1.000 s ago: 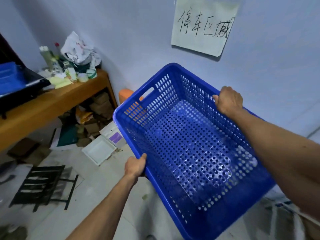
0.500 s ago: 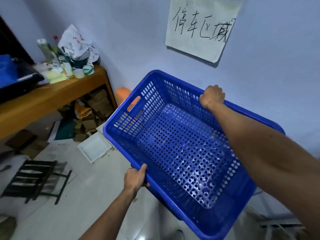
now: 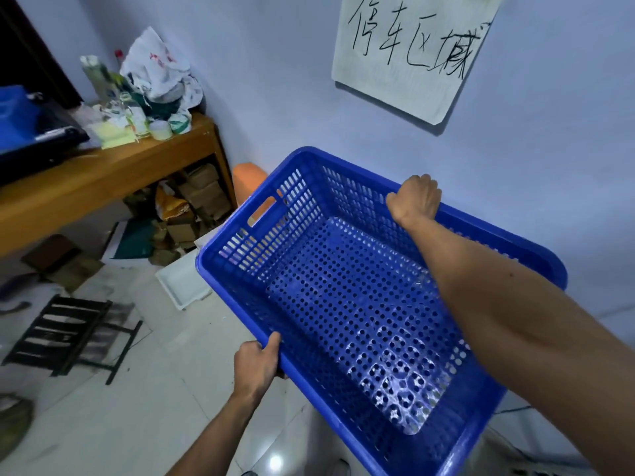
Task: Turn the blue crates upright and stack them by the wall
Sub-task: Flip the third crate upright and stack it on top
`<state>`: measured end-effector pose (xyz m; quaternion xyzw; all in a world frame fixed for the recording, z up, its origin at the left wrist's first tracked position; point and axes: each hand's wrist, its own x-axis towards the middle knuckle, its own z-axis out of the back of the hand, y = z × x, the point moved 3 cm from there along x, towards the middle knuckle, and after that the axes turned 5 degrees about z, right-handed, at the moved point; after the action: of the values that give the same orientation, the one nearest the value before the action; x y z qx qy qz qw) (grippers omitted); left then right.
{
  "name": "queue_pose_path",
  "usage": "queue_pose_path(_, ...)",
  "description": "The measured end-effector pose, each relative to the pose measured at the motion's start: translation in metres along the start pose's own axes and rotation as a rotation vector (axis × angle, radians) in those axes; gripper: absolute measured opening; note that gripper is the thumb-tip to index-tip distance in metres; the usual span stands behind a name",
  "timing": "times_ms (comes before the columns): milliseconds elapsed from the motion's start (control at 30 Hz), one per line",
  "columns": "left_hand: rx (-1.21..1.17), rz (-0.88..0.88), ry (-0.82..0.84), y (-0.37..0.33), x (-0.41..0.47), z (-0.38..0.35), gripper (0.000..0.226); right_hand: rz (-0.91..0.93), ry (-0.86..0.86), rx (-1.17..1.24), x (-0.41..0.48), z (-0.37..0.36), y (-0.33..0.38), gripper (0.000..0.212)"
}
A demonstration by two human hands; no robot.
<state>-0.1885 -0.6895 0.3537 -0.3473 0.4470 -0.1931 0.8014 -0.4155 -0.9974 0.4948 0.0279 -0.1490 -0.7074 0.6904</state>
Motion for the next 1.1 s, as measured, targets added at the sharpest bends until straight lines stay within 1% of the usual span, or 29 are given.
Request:
queue_pose_path(100, 0.086, -0.086, -0.027, -0.017, -0.005, 0.006, 0.048, -0.012, -0.042, 0.005, 0.010, 0.006, -0.005, 0.029)
queue_pose_path(200, 0.128, -0.130, 0.000, -0.026, -0.006, 0.013, 0.050, -0.004, -0.049, 0.023, 0.017, 0.006, -0.007, 0.036)
queue_pose_path(333, 0.147, -0.141, -0.012, -0.033, -0.002, 0.022, 0.050, -0.012, 0.013, 0.034, 0.021, -0.007, -0.006, 0.041)
queue_pose_path(467, 0.226, -0.148, -0.022, -0.041, -0.001, 0.027, 0.052, -0.073, 0.067, 0.014, 0.018, -0.022, -0.006, 0.048)
queue_pose_path(600, 0.211, -0.152, 0.010, -0.045, -0.002, 0.023, 0.050, -0.094, 0.110, 0.007, 0.020, -0.020, -0.008, 0.048)
queue_pose_path(800, 0.178, -0.155, 0.030, -0.046, -0.013, 0.020, 0.045, -0.083, 0.103, -0.019, 0.022, -0.017, -0.011, 0.047)
queue_pose_path(1000, 0.219, -0.161, 0.028, -0.046, -0.012, 0.023, 0.047, -0.121, 0.125, -0.034, 0.016, -0.024, -0.021, 0.045)
queue_pose_path(1100, 0.197, -0.141, 0.017, -0.043, -0.013, 0.022, 0.048, -0.135, 0.152, -0.022, 0.015, -0.022, -0.016, 0.042)
